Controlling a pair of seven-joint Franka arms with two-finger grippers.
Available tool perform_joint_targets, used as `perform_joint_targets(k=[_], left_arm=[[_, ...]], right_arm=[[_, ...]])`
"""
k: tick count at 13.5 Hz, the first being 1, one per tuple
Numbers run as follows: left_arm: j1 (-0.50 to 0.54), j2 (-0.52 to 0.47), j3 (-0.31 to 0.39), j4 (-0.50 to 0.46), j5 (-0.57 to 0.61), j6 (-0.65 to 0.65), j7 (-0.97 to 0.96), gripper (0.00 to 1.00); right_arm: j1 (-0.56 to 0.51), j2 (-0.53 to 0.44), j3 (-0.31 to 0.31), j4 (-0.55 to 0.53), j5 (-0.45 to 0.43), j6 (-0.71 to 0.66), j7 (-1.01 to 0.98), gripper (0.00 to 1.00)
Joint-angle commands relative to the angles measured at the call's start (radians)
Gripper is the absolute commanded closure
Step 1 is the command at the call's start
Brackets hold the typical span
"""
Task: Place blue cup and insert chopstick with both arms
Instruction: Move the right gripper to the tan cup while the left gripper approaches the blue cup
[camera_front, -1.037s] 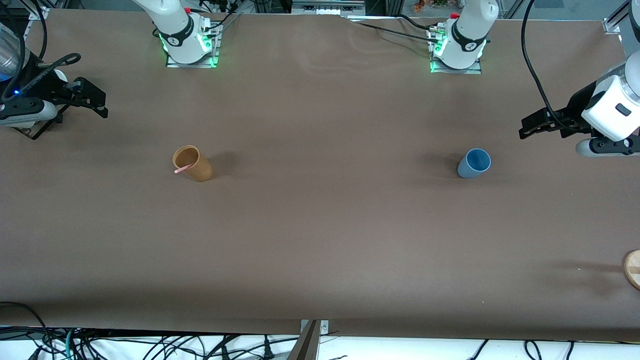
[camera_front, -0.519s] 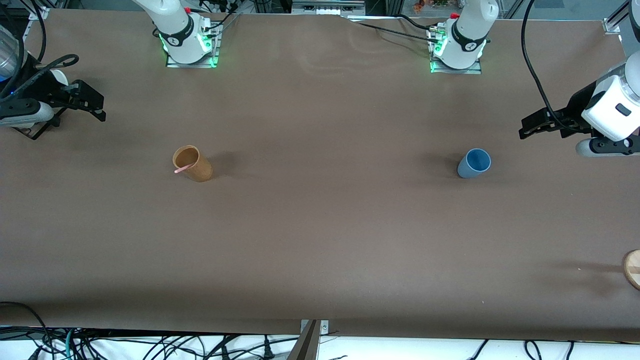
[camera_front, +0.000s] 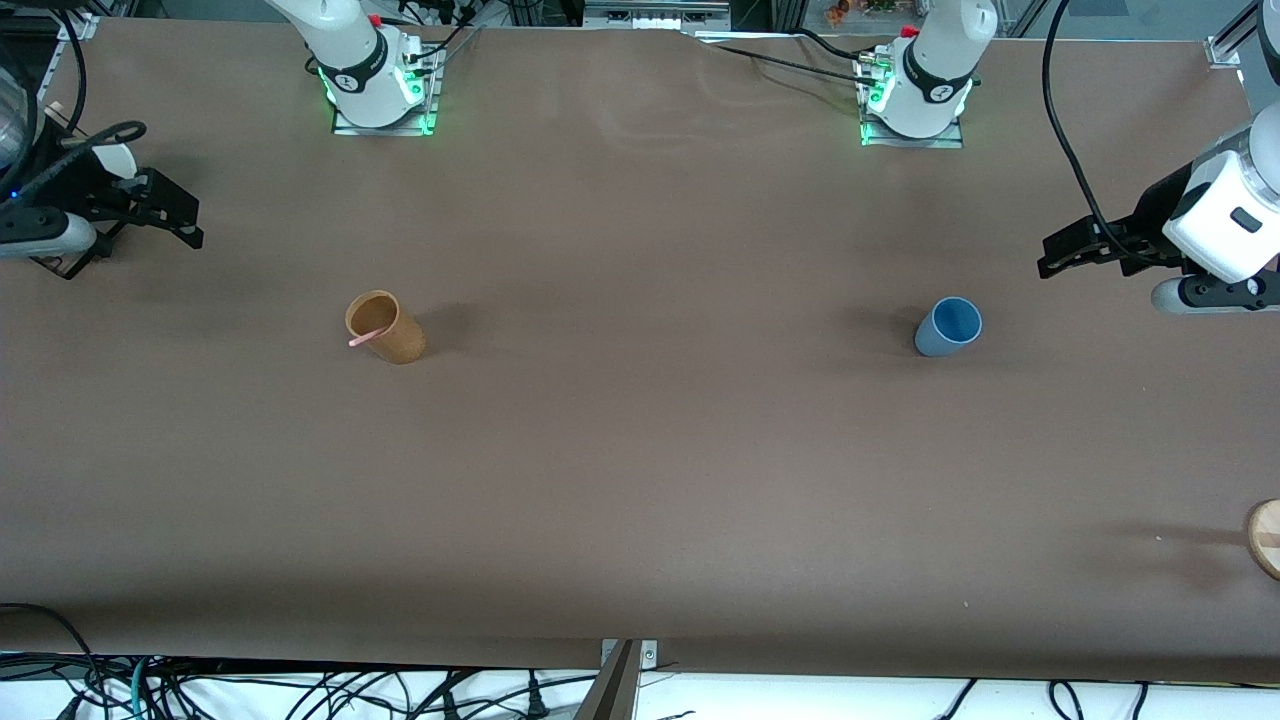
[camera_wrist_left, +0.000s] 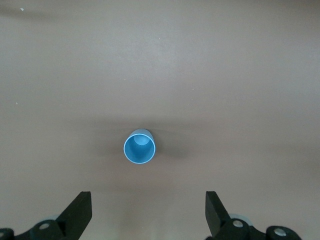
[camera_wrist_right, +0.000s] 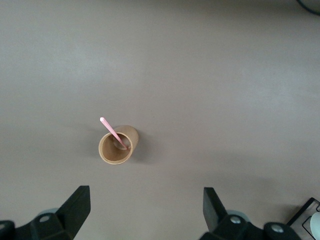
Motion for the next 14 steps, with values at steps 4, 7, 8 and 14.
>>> perform_joint_targets(k=[4,7,8,14], left_arm=[[-0.006,0.017,-0.006,0.032,0.014,-0.017,-0.001,0.0],[0.0,0.059,-0.006,0.03,0.011,-0.017,-0.007,0.0],[0.004,0.069,-0.006,0.03,0.011,-0.017,-0.006,0.0],[0.0,0.241,-0.004,0.03,0.021,0.047,-0.001,0.0]], right_arm=[[0.002,0.088,0.006,0.025,0.03,-0.008,-0.008,0.0],[0.019,0.108,0.027,0.001,0.06,-0.015,-0.005,0.0],[0.023,0.103,0.039,-0.031,0.059,-0.003,-0.003,0.0],[0.025,0.09,0.058,-0.365,0.053,0.426,-0.008,0.0]])
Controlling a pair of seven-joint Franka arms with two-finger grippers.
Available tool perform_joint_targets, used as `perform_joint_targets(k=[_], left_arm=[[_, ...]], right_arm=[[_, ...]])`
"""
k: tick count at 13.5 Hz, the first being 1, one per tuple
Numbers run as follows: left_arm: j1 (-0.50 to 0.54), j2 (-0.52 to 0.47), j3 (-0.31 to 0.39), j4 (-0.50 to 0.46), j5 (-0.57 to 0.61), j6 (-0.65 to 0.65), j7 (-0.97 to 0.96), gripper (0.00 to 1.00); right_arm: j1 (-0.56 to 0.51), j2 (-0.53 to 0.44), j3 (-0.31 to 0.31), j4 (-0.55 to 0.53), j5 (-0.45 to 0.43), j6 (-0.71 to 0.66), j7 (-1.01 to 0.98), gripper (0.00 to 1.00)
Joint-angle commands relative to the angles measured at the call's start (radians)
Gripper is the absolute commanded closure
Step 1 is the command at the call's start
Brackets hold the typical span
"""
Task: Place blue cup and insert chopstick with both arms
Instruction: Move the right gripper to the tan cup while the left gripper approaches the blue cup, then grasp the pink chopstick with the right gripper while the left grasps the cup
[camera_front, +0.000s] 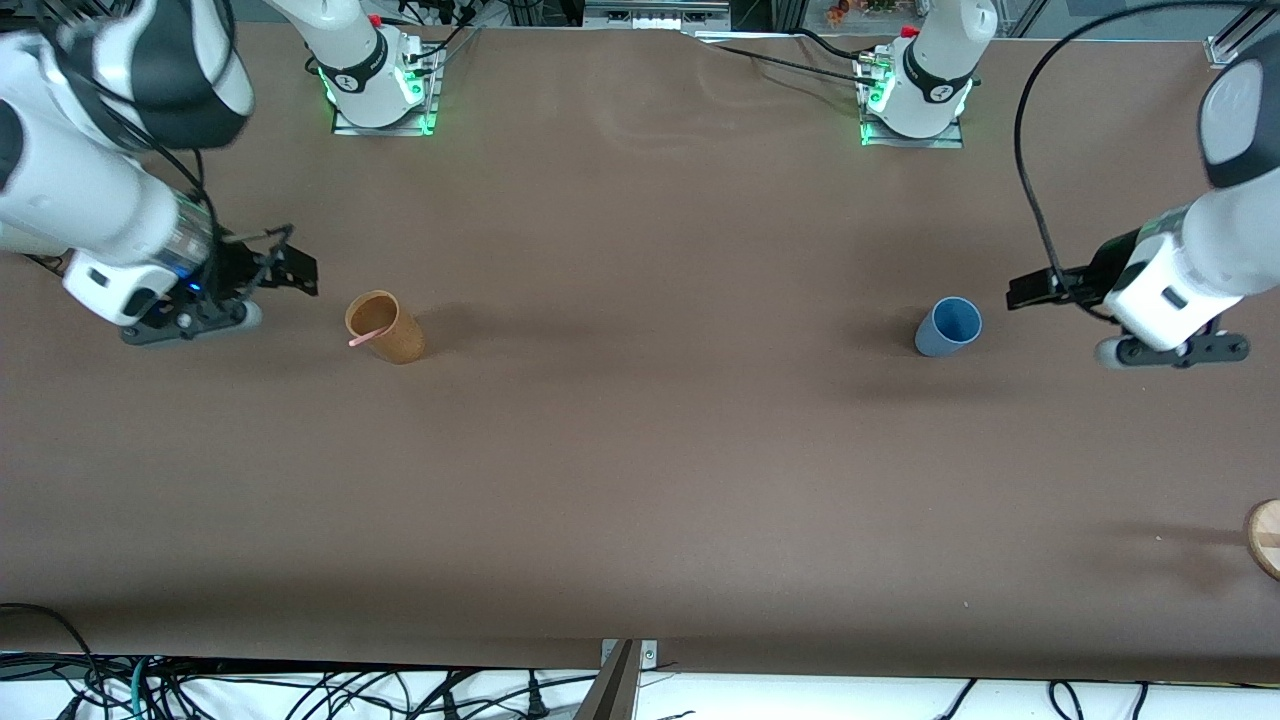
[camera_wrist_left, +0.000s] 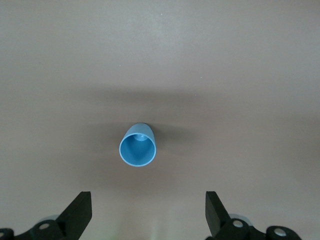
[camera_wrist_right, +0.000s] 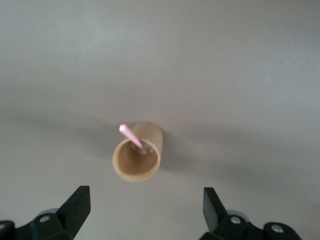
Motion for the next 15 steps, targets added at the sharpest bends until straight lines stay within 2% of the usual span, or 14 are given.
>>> perform_joint_targets(k=[1,3,5,7,8,12,15], left_arm=[[0.014,0.1,-0.001,0.031,0.023,0.033,0.005,0.0],[0.013,0.113,-0.003,0.002,0.058,0.088,0.043,0.0],[0.026,0.031,-0.004,-0.213,0.095,0.273,0.124,0.0],[0.042,-0.092,0.008,-0.517,0.094,0.564,0.244,0.0],[0.04,-0.119,0.016,-0.606,0.094,0.65,0.269,0.0],[0.042,-0.15,0.06,-0.791,0.091,0.856,0.318,0.0],[0.042,-0.15,0.079,-0.88,0.086,0.971,0.341,0.0]], right_arm=[[0.001,-0.012,0.008,-0.181,0.007,0.242,-0.006,0.0],[0.01,0.029,0.028,-0.209,0.008,0.321,0.004,0.0],[0.019,0.055,0.028,-0.209,0.008,0.34,0.005,0.0],[0.027,0.084,0.03,-0.207,0.007,0.372,0.005,0.01],[0.03,0.097,0.028,-0.207,0.007,0.386,0.005,0.02],[0.032,0.118,0.028,-0.209,0.005,0.404,0.005,0.12],[0.033,0.12,0.028,-0.224,0.005,0.409,0.005,0.32]])
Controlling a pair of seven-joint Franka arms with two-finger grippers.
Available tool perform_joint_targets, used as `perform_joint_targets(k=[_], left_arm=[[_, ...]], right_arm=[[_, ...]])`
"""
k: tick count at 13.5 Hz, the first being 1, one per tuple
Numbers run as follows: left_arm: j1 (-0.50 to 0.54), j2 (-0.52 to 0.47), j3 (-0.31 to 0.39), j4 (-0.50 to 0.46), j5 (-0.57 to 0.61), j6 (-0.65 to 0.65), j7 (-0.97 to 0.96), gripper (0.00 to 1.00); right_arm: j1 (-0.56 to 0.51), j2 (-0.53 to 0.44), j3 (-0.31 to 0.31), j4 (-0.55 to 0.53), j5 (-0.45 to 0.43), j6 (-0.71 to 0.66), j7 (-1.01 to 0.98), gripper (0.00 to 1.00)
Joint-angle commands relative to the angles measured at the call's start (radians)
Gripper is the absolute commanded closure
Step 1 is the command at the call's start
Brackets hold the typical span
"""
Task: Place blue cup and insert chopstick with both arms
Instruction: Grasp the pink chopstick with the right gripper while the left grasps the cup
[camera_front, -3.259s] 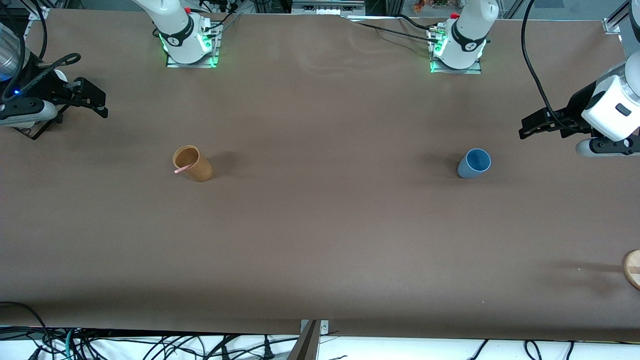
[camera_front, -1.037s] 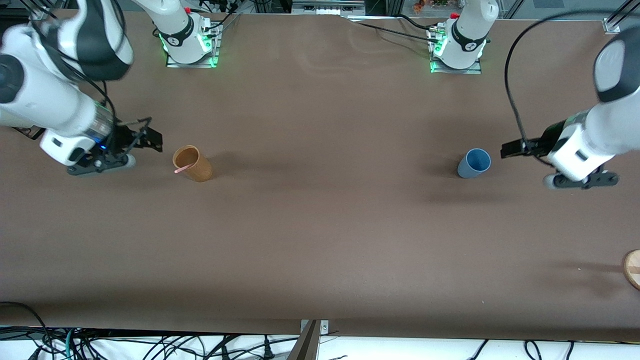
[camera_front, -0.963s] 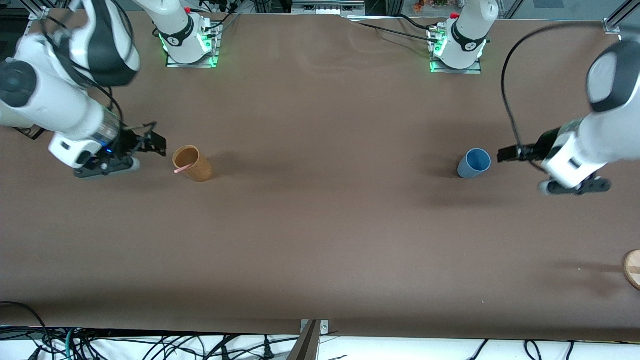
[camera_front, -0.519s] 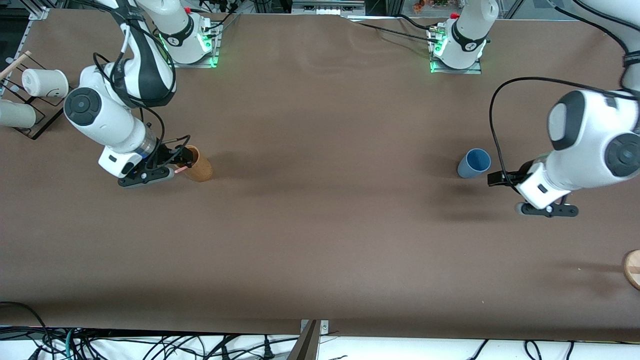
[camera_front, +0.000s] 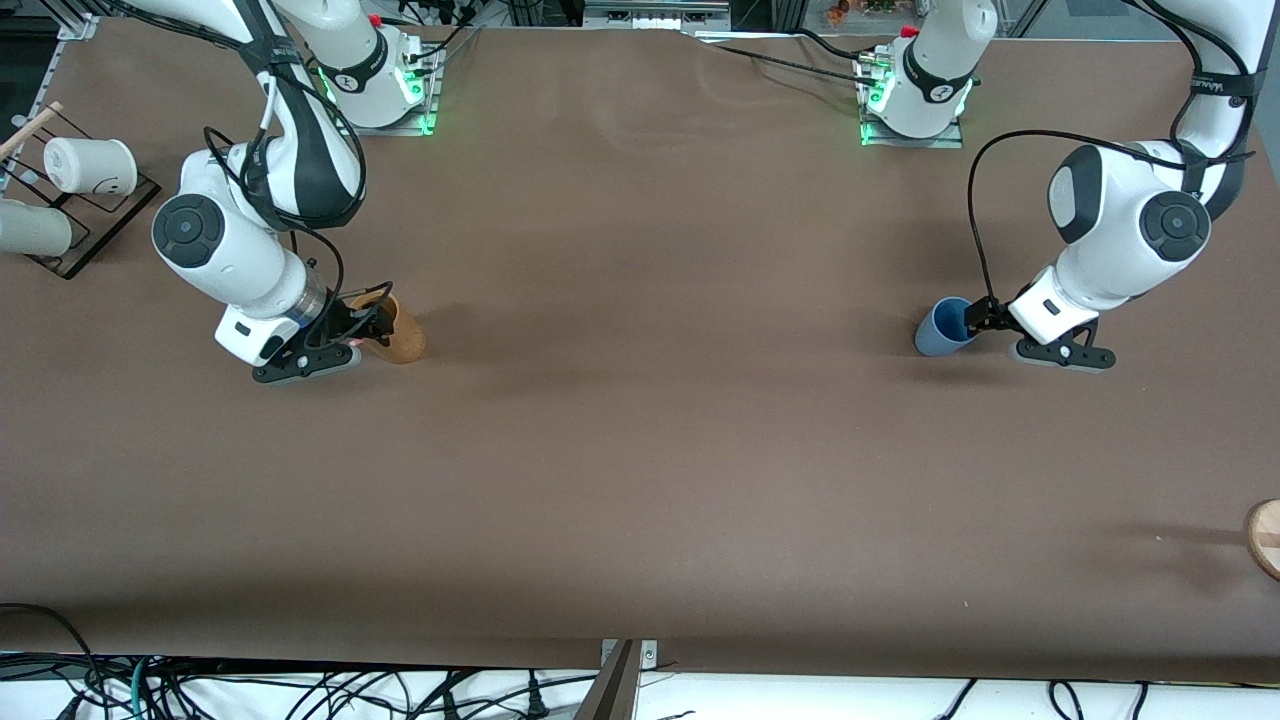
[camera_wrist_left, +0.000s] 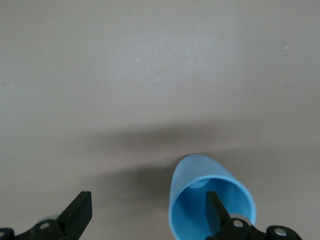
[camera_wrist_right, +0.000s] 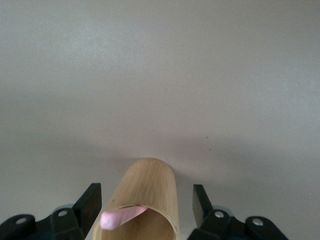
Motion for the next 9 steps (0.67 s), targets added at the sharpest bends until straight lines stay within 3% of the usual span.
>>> perform_joint_targets(k=[1,6,7,9], left_arm=[[0.004,-0.037,0.005,-0.111,0.008,0.132,0.031,0.0],[0.001,-0.011,0.005,-0.153,-0.001,0.213,0.025,0.01],[0.001,0.003,0.005,-0.155,-0.018,0.227,0.023,0.13],[-0.007,0.014,0.005,-0.153,-0.11,0.221,0.01,0.88]], right_arm=[[0.004,-0.007,0.001,-0.025,0.005,0.022,0.004,0.4],[0.004,-0.007,0.001,-0.033,0.005,0.022,0.004,0.74],[0.004,-0.007,0.001,-0.033,0.005,0.022,0.004,0.79],[0.004,-0.007,0.003,-0.032,0.005,0.022,0.004,0.9]])
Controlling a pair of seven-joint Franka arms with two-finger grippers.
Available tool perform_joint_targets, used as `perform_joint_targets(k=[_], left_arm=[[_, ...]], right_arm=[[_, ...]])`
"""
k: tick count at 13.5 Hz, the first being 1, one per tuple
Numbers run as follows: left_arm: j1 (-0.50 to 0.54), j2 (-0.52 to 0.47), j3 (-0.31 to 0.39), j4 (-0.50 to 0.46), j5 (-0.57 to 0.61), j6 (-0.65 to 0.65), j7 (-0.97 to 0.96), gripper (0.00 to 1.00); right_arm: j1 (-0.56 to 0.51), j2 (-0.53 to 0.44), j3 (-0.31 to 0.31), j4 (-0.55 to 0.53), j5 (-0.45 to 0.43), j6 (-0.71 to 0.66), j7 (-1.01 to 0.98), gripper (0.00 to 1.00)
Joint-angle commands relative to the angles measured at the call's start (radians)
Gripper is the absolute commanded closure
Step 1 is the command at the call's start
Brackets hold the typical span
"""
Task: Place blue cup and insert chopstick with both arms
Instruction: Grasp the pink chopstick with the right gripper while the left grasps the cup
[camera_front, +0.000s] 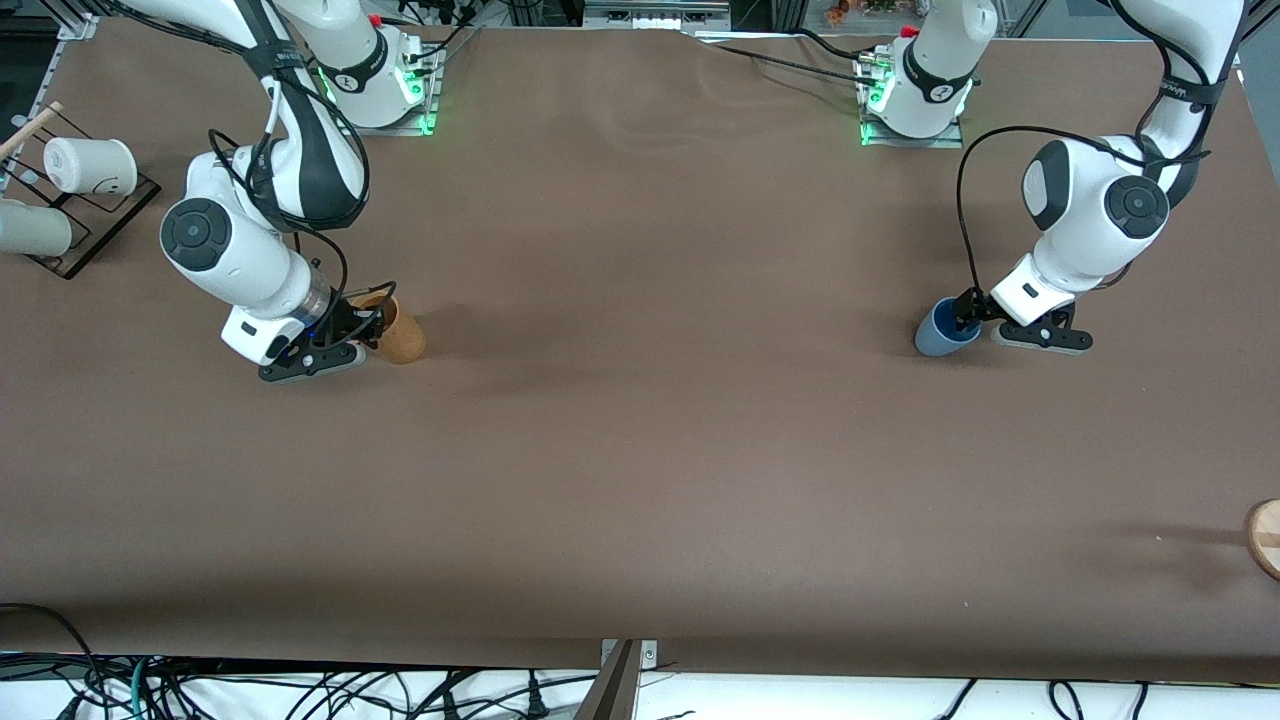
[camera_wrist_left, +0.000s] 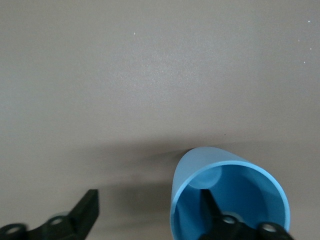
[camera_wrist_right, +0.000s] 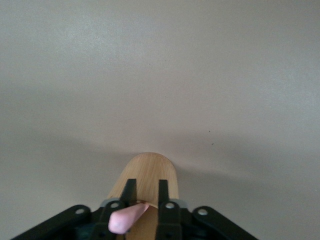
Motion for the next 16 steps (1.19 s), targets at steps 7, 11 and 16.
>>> perform_joint_targets(k=[7,11,16], left_arm=[[-0.029,-0.001,-0.002,0.007,-0.091,-0.037,-0.034,1.0],[-0.111,0.018,-0.002,0.176,-0.091,-0.216,-0.101,1.0],[-0.367,0.175,-0.011,0.592,-0.126,-0.532,-0.343,1.0]], right_arm=[[0.007,-0.016,0.003,0.068,0.004,-0.045,-0.005,1.0],[0.007,-0.029,0.0,0.258,-0.001,-0.29,-0.01,1.0],[0.005,-0.03,0.0,0.485,-0.008,-0.57,-0.011,1.0]])
